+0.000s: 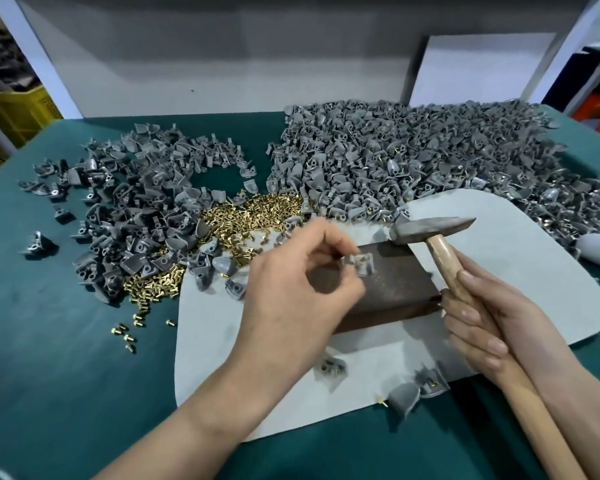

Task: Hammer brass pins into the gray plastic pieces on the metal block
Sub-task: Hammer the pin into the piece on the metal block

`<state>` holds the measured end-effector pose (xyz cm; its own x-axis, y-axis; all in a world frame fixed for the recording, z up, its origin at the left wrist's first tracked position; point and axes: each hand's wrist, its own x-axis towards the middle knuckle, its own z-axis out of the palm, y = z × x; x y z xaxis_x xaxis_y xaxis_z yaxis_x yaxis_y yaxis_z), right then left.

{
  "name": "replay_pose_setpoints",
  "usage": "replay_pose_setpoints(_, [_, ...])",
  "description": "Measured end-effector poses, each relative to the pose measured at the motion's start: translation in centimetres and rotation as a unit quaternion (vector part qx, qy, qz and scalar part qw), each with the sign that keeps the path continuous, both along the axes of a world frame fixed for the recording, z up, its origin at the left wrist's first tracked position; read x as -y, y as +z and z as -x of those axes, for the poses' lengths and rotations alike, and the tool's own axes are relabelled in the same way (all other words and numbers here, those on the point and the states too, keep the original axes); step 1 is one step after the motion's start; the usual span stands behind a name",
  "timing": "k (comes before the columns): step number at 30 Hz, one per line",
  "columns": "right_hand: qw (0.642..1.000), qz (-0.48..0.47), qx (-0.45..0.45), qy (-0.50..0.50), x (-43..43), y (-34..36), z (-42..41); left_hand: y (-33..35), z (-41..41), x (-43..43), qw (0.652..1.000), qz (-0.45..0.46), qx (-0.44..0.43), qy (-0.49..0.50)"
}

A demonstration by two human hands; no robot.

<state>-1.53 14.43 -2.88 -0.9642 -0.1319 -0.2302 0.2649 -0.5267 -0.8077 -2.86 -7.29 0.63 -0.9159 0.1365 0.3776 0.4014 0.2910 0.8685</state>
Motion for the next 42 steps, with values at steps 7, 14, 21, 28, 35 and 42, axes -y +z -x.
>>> replay_pose_setpoints(7, [0.982,-0.186,-0.029,0.03,1.2,3.0,-1.5,-3.3,1.1,0.1,0.975,0.152,-0.151,0.056])
replay_pose_setpoints(14, [0.928,-0.357,-0.07,0.078,3.3,5.0,-3.3,-4.9,1.5,0.0,0.972,0.126,-0.179,0.083])
replay_pose_setpoints(21, [0.905,-0.411,-0.073,0.076,4.2,4.8,-3.5,-6.0,1.3,0.0,0.976,0.088,-0.187,0.064])
replay_pose_setpoints(28, [0.888,-0.445,-0.098,0.058,4.6,5.2,-3.9,-5.2,1.1,0.1,0.998,0.013,-0.043,0.037])
replay_pose_setpoints(35, [0.886,-0.442,-0.123,0.06,4.3,5.6,-4.3,-4.9,1.0,0.1,0.998,-0.009,0.02,0.051])
replay_pose_setpoints(42, [0.871,-0.465,-0.141,0.069,3.6,6.4,-3.9,-5.1,1.2,0.2,0.998,-0.022,0.018,0.047])
